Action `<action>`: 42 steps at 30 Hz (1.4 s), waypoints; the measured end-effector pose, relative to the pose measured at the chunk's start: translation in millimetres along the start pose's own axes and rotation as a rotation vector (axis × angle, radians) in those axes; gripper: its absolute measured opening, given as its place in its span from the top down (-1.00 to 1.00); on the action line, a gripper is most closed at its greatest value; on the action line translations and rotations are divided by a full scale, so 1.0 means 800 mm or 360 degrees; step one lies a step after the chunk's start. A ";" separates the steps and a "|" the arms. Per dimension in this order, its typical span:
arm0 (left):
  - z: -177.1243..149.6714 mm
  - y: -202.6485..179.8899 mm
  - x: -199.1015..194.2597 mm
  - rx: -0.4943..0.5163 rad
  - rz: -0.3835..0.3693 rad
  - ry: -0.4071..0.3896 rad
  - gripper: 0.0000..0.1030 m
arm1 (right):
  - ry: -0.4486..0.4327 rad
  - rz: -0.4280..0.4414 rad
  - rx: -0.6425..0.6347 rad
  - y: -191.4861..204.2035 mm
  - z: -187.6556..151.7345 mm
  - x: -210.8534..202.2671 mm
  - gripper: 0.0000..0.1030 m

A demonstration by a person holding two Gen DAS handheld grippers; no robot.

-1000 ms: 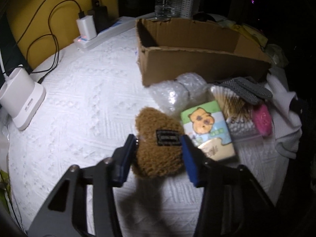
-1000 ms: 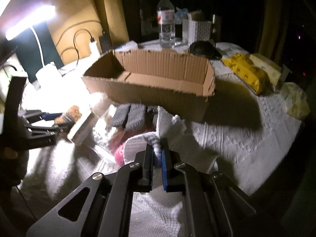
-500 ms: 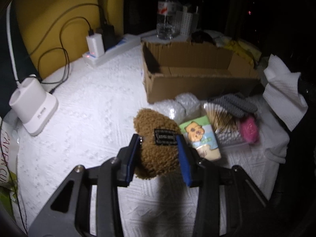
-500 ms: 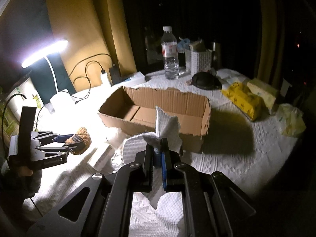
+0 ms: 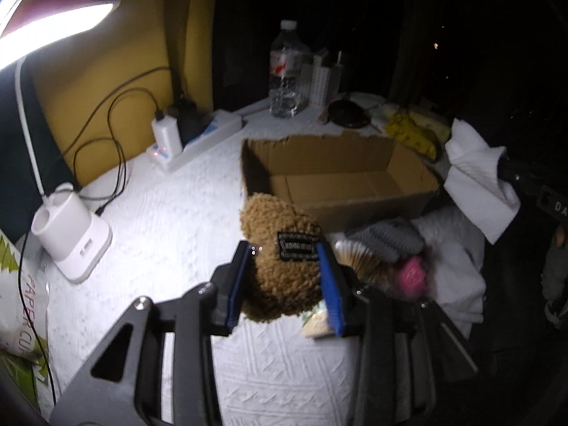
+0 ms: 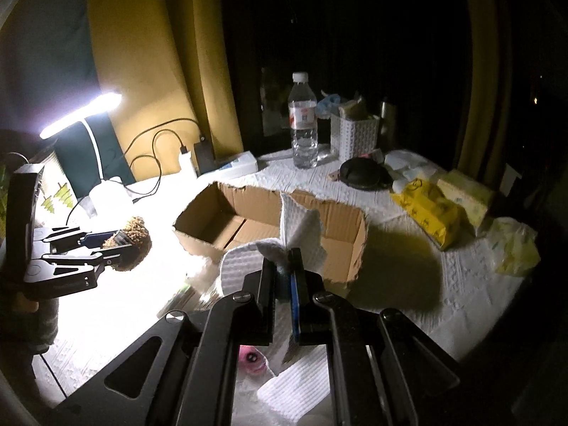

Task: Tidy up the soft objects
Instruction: 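Carry the plush into the cardboard box with the left tool while the right drops the towel in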

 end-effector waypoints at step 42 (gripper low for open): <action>0.101 -0.100 0.165 0.0034 -0.0157 0.0081 0.24 | 0.0066 0.0246 -0.0039 -0.062 0.028 0.147 0.86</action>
Point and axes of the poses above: each gripper's, at about its wrist camera, not at the fingertips, and x roughly the way its jaws point, y to its left, z to its top, the point moved 5 cm from there along x, roughly the way its jaws point, and after that the axes turned 4 degrees about -z, right-handed, at the moved point
